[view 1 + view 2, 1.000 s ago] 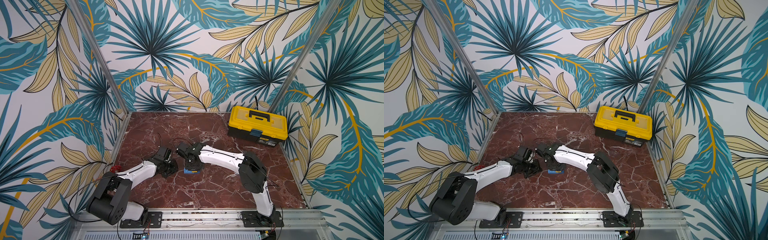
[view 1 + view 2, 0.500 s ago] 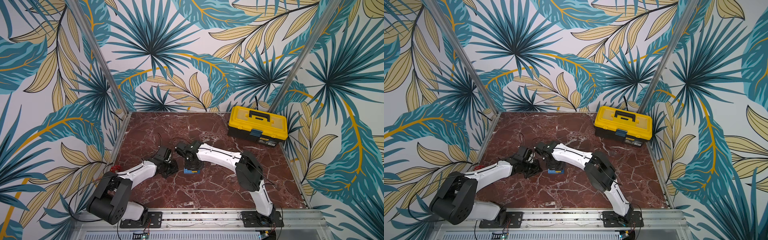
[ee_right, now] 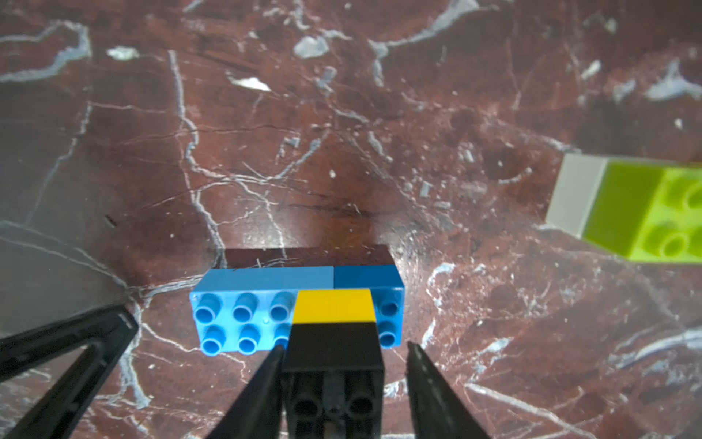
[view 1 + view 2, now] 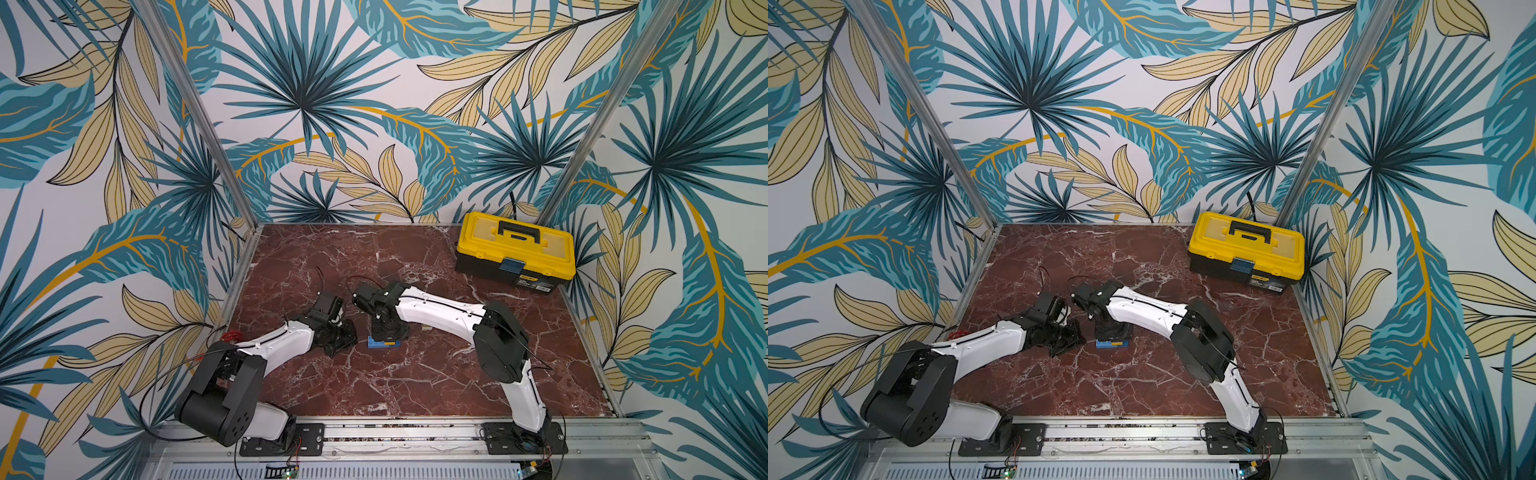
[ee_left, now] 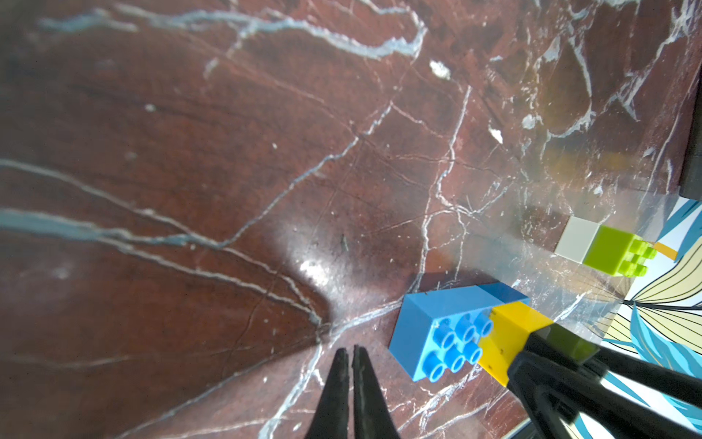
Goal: Assemble the number 4 with lego
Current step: Assemble the lego brick with the lego brick, then move the lego brick at the center of the board.
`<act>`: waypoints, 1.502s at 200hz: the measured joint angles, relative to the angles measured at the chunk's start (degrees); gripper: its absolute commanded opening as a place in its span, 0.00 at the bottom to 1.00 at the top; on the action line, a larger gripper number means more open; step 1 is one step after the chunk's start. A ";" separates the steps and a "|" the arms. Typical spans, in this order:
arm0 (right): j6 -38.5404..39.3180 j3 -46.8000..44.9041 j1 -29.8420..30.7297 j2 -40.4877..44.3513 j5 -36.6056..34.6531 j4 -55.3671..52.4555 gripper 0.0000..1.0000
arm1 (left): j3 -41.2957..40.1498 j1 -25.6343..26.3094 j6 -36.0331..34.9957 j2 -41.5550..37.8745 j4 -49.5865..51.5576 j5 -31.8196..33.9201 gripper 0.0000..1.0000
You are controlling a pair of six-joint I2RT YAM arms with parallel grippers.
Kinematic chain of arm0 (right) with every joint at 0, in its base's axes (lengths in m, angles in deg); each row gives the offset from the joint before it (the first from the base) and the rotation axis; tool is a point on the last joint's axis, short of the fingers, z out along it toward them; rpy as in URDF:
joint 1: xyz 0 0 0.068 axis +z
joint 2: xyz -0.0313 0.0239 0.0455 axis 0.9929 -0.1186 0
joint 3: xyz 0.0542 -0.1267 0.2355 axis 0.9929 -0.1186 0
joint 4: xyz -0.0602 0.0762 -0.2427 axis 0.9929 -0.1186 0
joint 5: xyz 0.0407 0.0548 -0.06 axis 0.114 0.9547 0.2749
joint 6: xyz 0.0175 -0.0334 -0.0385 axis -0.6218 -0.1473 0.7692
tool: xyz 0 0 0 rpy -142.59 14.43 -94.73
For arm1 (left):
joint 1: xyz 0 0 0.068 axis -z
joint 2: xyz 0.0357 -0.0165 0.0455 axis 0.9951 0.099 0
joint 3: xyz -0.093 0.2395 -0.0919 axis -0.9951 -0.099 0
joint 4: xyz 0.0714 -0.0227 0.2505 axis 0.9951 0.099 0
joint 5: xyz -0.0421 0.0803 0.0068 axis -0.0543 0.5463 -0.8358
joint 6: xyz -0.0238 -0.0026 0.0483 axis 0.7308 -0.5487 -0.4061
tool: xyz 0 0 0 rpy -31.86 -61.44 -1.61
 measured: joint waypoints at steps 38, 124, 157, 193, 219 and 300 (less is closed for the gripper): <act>1.42 1.14 0.00 3.30 -0.81 -0.87 0.67 | 0.00 0.46 0.87 0.17 -0.33 -0.37 0.08; 4.02 -16.17 -4.98 24.35 -7.91 -0.33 0.67 | 0.57 3.80 2.14 3.26 -1.62 -0.31 0.08; 4.52 -22.01 -6.95 27.67 -8.46 0.11 0.67 | 1.64 4.61 2.97 5.18 -3.15 -0.61 0.08; 6.25 -26.77 -11.69 30.82 -7.32 1.73 0.68 | 3.06 5.95 3.34 7.15 -4.61 -0.81 0.08; 9.20 -28.72 -16.68 31.41 -5.09 3.19 0.69 | 4.57 6.82 3.48 8.70 -4.96 -0.76 0.07; 19.93 -26.93 -23.80 20.46 0.83 7.50 0.66 | 6.03 11.13 5.14 10.40 -5.90 -0.72 0.07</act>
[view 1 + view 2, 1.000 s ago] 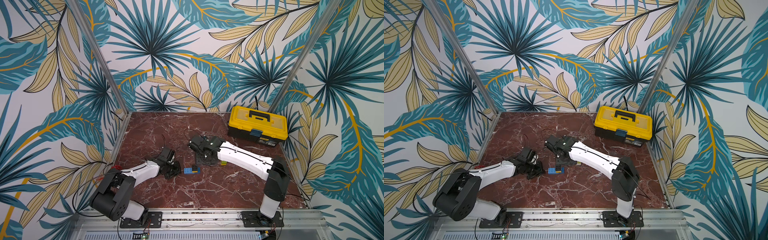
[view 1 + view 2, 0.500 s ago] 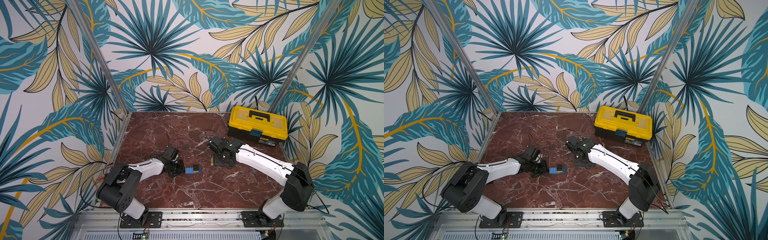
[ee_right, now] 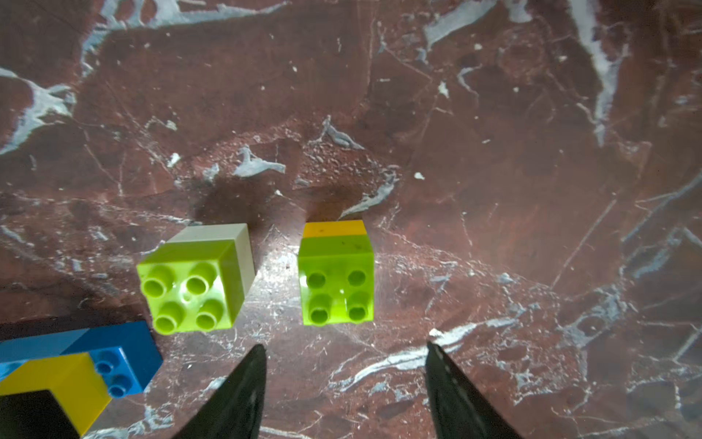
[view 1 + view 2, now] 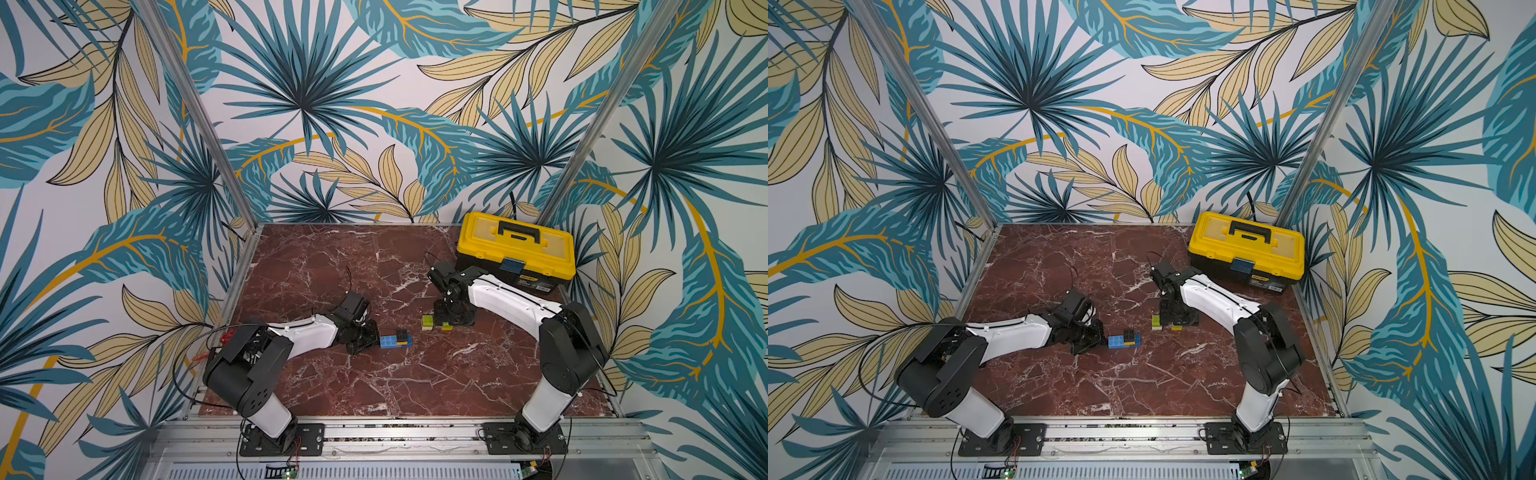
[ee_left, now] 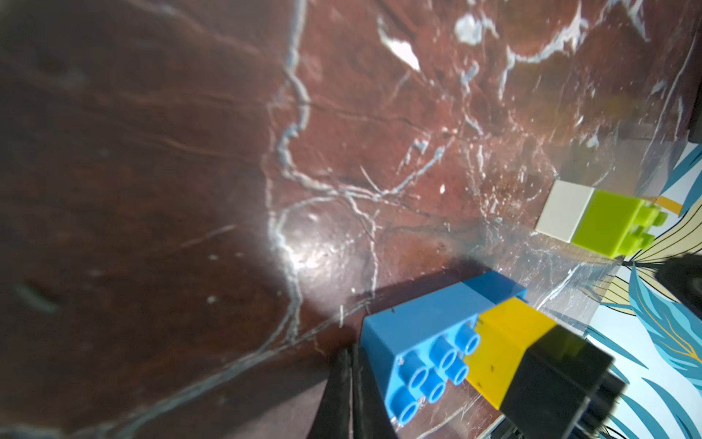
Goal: Assemble the number 4 with lego
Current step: Move the lego brick at the center of the board.
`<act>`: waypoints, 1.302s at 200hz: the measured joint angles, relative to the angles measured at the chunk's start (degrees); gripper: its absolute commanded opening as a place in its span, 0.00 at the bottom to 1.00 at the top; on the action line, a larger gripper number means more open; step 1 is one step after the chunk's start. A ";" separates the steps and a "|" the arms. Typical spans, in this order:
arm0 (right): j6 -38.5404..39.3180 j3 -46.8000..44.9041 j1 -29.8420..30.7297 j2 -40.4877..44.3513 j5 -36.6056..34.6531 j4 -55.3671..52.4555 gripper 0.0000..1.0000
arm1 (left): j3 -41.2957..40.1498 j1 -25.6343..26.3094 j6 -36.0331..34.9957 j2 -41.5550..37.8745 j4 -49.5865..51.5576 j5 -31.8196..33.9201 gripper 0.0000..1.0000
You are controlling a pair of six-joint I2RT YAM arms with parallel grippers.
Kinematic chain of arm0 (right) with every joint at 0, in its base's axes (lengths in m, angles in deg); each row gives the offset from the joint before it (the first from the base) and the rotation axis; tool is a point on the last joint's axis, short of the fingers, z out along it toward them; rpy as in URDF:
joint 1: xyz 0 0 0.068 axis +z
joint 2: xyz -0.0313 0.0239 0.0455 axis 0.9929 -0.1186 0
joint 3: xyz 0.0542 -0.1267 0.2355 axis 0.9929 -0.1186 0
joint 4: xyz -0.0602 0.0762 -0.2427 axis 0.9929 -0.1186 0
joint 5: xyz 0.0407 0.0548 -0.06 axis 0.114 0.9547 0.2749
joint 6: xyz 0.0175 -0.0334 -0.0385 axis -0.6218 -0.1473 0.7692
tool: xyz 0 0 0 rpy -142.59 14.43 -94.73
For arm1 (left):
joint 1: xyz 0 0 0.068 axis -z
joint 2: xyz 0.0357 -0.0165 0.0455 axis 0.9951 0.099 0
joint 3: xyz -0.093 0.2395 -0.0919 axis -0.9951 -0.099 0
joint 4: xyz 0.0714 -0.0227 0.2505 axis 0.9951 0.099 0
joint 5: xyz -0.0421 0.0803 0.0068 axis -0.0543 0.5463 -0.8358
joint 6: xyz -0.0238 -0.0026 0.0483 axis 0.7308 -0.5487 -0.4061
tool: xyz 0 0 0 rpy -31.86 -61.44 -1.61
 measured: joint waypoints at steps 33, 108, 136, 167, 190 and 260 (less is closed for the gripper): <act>1.44 1.11 -0.17 -2.62 0.35 0.74 0.64 | 0.00 1.20 0.76 0.28 -0.44 -0.02 0.07; 3.13 2.12 -1.22 -5.07 -0.02 1.75 0.58 | 2.36 1.31 0.74 2.45 -0.79 0.44 0.07; 3.39 2.38 -1.44 -6.80 -0.09 2.08 0.57 | 2.56 1.31 0.74 2.60 -0.76 0.66 0.07; 3.63 2.56 -1.75 -6.86 -0.11 2.45 0.49 | 2.56 1.31 0.72 2.60 -0.70 0.76 0.07; 3.56 2.56 -1.88 -6.88 -0.11 2.82 0.41 | 2.56 1.31 0.52 2.45 -0.42 1.07 0.08; 3.56 2.40 -1.92 -5.60 -0.13 2.75 0.29 | 2.56 1.31 -0.61 -0.26 3.78 3.98 0.08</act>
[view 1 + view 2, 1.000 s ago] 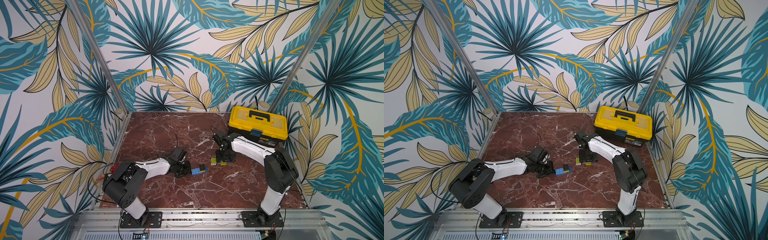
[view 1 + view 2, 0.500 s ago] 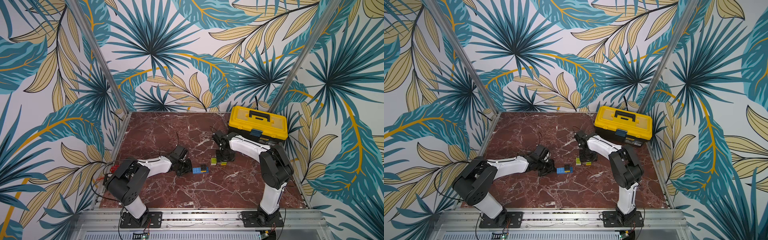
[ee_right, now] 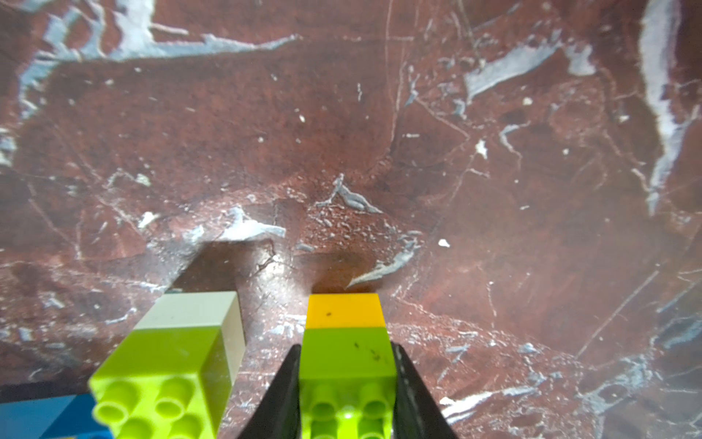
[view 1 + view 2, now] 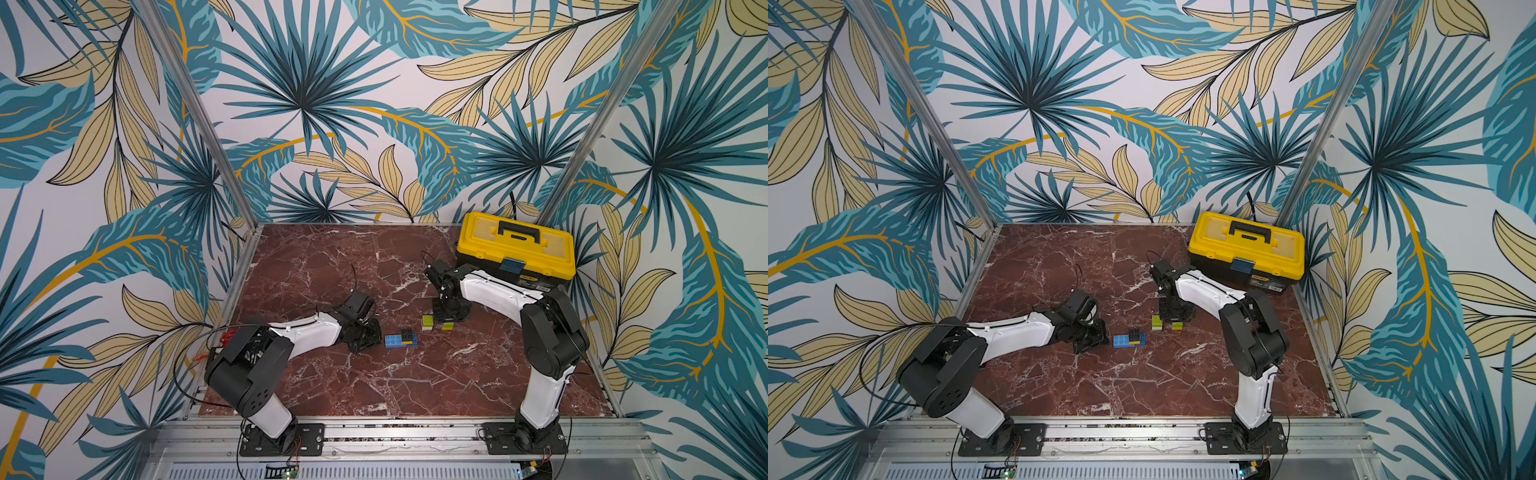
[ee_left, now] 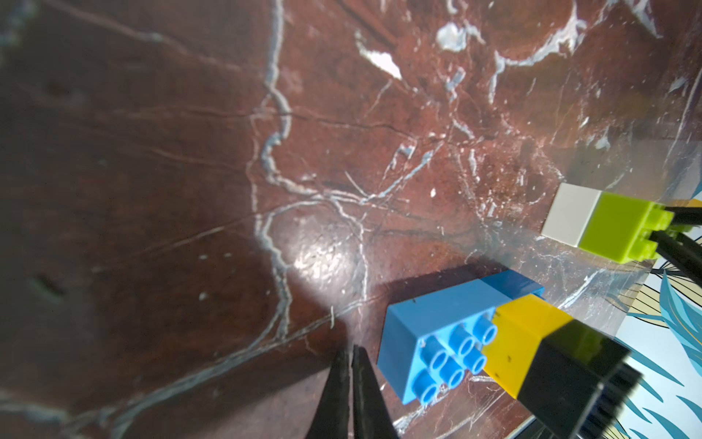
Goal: Assemble the number 4 with lego
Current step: Move the lego brick at the center of the board, then pick up the lego brick from the center of the board, then assemble the lego brick with the lego brick.
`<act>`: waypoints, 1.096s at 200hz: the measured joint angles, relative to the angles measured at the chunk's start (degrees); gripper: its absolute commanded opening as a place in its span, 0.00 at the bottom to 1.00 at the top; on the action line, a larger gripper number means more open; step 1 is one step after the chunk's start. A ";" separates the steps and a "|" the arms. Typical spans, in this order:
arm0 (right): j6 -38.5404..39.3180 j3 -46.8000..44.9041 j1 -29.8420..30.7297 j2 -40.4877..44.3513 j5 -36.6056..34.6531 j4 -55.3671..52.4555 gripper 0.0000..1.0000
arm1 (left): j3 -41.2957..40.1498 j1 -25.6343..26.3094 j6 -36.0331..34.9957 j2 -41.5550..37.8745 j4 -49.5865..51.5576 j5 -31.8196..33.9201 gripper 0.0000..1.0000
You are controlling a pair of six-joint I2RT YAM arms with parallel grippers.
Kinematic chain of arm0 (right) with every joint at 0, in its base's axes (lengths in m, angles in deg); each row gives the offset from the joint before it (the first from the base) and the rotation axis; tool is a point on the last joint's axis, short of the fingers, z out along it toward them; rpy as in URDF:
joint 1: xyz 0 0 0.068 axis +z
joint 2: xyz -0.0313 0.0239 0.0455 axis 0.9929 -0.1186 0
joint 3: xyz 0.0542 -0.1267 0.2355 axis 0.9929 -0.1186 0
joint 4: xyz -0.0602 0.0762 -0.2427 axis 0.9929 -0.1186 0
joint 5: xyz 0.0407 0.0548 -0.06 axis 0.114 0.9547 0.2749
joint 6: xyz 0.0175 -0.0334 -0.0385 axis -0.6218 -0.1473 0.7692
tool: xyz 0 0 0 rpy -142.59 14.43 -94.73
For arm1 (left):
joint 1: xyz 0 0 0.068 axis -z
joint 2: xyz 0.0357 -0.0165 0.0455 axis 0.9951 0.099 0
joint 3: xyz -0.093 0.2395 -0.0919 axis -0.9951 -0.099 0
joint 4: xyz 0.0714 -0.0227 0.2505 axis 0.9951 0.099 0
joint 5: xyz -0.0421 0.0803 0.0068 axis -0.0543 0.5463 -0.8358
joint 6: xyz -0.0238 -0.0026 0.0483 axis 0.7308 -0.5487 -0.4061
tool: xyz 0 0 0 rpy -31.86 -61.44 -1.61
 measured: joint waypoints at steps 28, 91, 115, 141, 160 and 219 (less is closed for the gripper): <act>-0.72 -0.52 0.09 4.76 -0.17 -1.27 0.26 | 0.00 -0.09 0.00 -2.64 1.55 1.68 0.08; -8.17 3.10 9.94 17.70 -3.80 -8.55 0.23 | -0.63 -6.19 -0.13 -12.83 5.60 5.92 0.09; -12.90 7.98 17.88 16.83 -4.72 -9.99 0.22 | -2.16 -8.26 -0.13 -16.68 6.19 7.48 0.10; -17.53 14.29 25.24 12.02 -4.98 -10.51 0.22 | -4.63 -8.35 0.00 -18.49 6.14 7.63 0.10; -20.06 18.29 28.26 6.67 -5.11 -10.40 0.20 | -6.47 -8.41 0.07 -18.58 6.23 7.58 0.09; -22.82 22.82 29.03 -6.86 -4.90 -11.98 0.20 | -10.40 -8.57 0.35 -20.59 6.12 7.41 0.10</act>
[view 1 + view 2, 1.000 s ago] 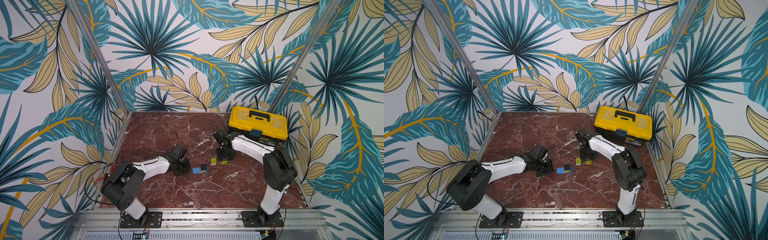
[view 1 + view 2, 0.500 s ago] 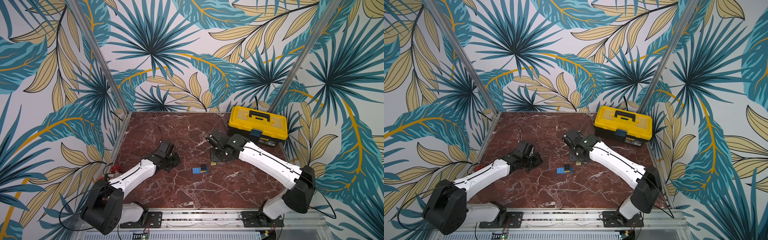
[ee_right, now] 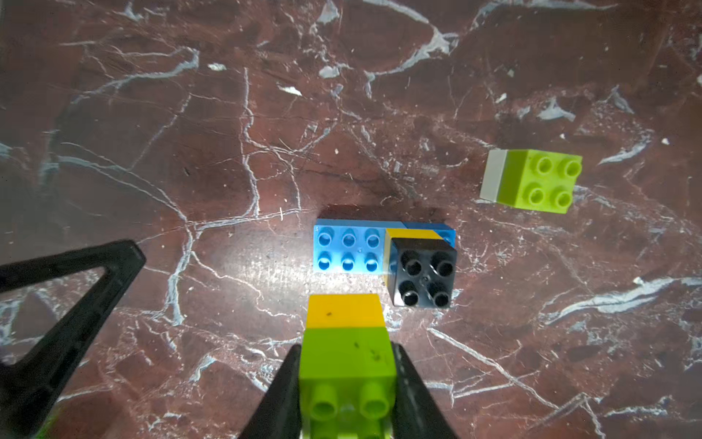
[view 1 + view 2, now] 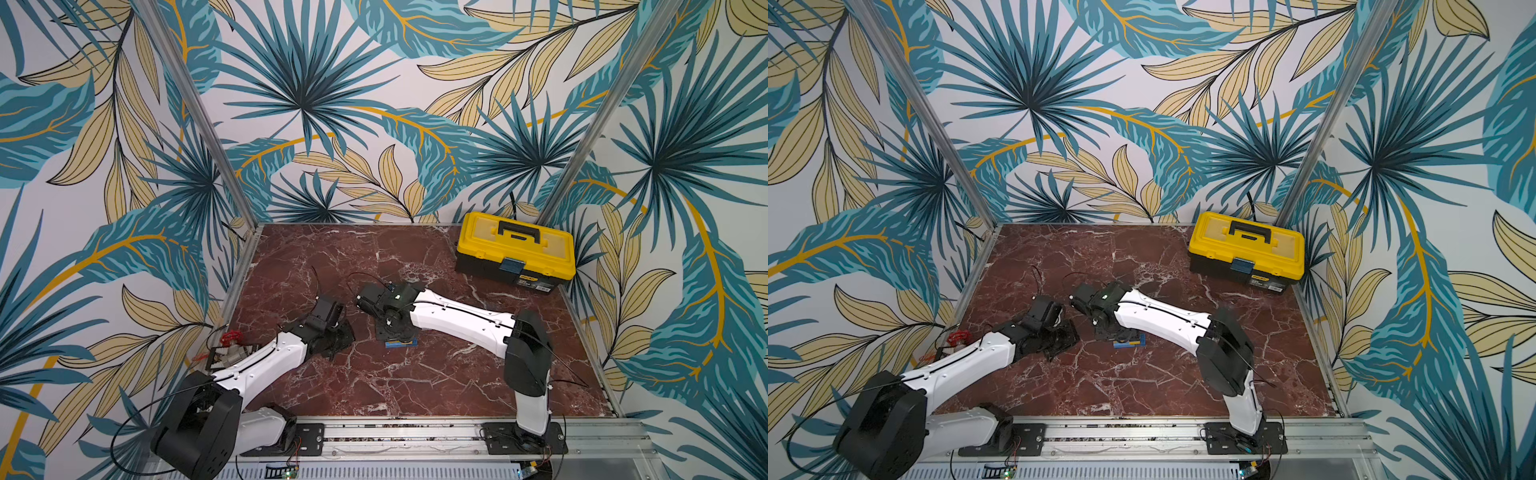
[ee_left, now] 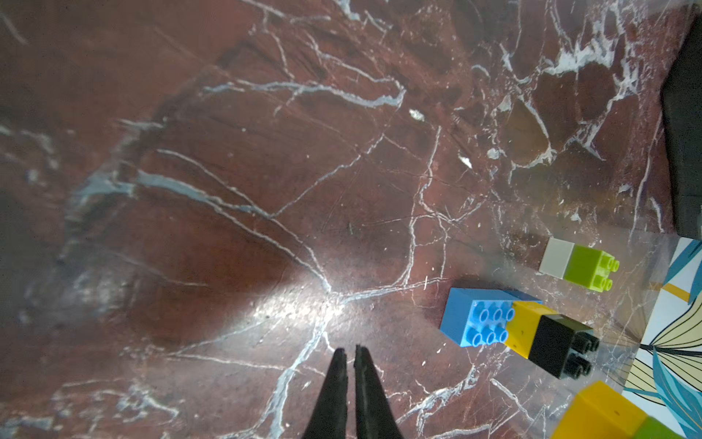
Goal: Assemble the number 4 with lego
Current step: Assemble the lego brick with the lego brick.
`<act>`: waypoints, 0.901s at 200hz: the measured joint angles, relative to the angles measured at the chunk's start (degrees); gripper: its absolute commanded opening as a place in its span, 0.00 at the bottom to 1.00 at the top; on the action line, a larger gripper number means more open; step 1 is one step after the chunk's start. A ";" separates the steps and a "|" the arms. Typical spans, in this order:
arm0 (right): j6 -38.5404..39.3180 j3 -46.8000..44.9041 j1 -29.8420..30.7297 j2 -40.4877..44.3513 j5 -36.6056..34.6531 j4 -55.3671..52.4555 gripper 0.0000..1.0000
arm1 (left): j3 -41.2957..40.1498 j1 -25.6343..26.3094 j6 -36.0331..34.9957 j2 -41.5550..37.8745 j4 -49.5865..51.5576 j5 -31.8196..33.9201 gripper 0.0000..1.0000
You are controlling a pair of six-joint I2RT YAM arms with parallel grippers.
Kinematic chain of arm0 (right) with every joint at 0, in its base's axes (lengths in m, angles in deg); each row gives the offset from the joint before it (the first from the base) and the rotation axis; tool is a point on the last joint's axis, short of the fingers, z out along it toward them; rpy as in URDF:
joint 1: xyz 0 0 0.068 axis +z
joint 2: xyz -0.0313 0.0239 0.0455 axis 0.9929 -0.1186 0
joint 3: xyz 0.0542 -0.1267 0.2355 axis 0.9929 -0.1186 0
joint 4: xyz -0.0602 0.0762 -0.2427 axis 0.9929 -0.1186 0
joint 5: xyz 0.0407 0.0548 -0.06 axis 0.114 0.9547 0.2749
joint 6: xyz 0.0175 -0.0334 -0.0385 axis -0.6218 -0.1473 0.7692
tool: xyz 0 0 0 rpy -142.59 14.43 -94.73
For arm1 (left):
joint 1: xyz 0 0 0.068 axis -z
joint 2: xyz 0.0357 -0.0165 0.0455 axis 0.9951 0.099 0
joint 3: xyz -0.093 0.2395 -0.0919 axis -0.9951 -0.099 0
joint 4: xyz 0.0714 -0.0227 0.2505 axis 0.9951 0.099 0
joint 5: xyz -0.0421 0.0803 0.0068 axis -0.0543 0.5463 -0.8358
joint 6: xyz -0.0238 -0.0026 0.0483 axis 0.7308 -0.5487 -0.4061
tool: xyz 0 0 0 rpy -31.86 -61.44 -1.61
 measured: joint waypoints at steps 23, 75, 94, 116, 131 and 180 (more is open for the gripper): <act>-0.02 2.08 0.02 -2.19 -0.20 -0.20 0.20 | -0.24 -0.02 0.04 0.44 -0.11 -0.66 0.10; -0.59 3.52 -0.09 -4.31 -1.14 -0.98 0.20 | -0.46 -0.04 0.13 0.90 -1.36 -1.53 0.10; -0.61 3.54 -0.09 -5.27 -1.20 -0.96 0.20 | -0.94 -0.04 0.13 0.92 -1.53 -1.68 0.10; -0.63 3.52 -0.13 -6.12 -1.29 -0.90 0.20 | -1.07 -0.04 0.13 1.14 -1.55 -1.73 0.10; -0.61 3.48 -0.24 -6.38 -1.27 -0.57 0.20 | -1.22 -0.04 0.15 1.31 -1.88 -1.73 0.10; -0.63 3.26 -0.79 -6.73 -1.03 0.44 0.20 | -1.55 -0.04 0.13 2.05 -2.19 -1.77 0.10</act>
